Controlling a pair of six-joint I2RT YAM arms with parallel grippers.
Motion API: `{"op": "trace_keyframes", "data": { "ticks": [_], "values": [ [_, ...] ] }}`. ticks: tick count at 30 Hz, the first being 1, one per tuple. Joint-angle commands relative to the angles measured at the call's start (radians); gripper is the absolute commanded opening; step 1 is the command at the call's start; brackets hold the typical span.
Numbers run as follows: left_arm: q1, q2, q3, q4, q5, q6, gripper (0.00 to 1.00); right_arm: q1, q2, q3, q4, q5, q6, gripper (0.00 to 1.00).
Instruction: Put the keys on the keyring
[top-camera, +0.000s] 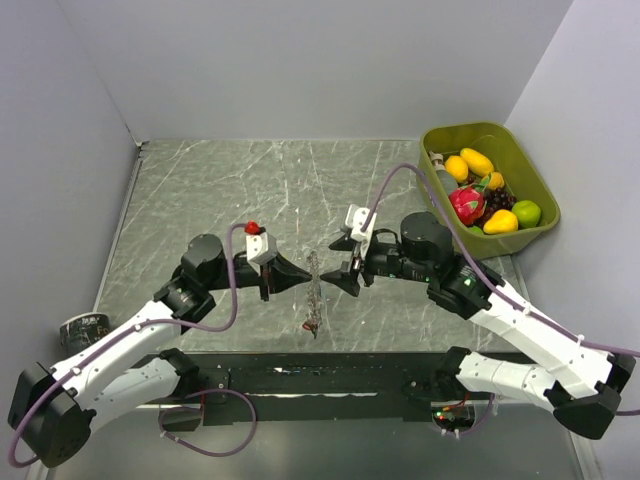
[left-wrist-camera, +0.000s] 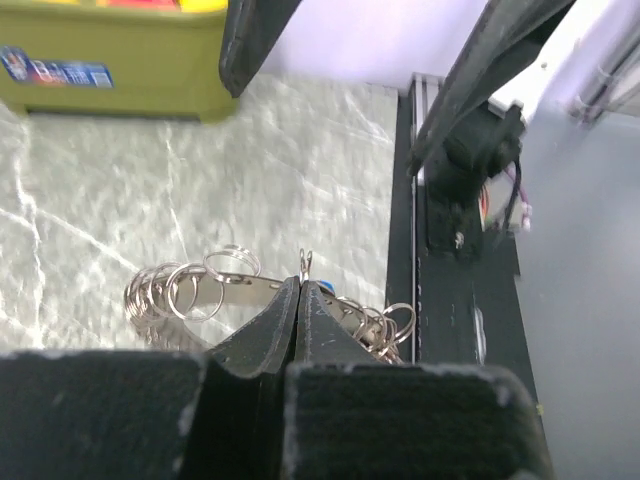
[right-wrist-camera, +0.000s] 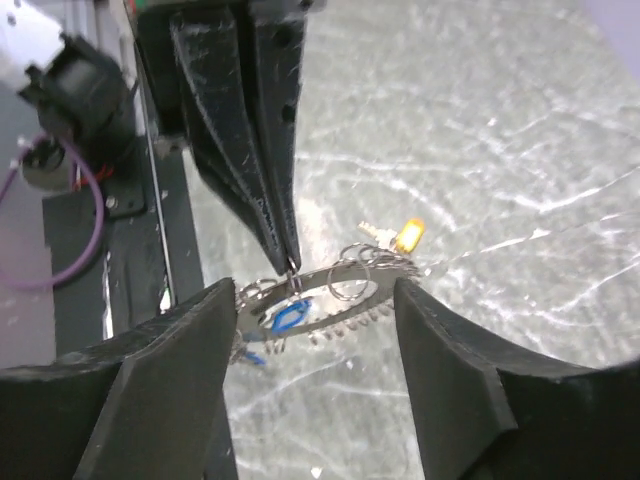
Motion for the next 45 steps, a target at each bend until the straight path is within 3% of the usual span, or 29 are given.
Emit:
{"op": "trace_keyframes", "data": {
  "ticks": [1, 6, 13, 24, 28, 31, 37, 41, 45],
  "values": [
    [-0.005, -0.052, -0.069, 0.395, -0.058, -0.175, 0.01, -0.027, -0.012, -0.018, 0.087, -0.051, 0.048, 0.73],
    [-0.005, -0.059, -0.146, 0.637, -0.023, -0.230, 0.01, -0.036, -0.025, -0.049, 0.116, -0.152, 0.043, 0.74],
    [-0.005, -0.017, -0.166, 0.810, 0.073, -0.308, 0.01, -0.081, -0.062, -0.092, 0.180, -0.281, 0.063, 0.73],
    [-0.016, 0.000, -0.133, 0.768, 0.086, -0.285, 0.01, -0.082, -0.058, -0.081, 0.245, -0.369, 0.109, 0.67],
    [-0.017, 0.010, -0.129, 0.776, 0.086, -0.292, 0.01, -0.082, -0.035, -0.075, 0.243, -0.386, 0.111, 0.44],
    [-0.017, 0.013, -0.126, 0.778, 0.086, -0.293, 0.01, -0.082, -0.015, -0.069, 0.231, -0.389, 0.106, 0.33],
    [-0.022, 0.012, -0.118, 0.762, 0.086, -0.284, 0.01, -0.082, 0.001, -0.077, 0.222, -0.381, 0.104, 0.22],
    [-0.023, 0.013, -0.112, 0.753, 0.088, -0.284, 0.01, -0.082, 0.007, -0.075, 0.220, -0.372, 0.101, 0.01],
    [-0.025, 0.010, -0.095, 0.689, 0.099, -0.261, 0.01, -0.082, 0.019, -0.052, 0.183, -0.360, 0.095, 0.00]
  ]
}}
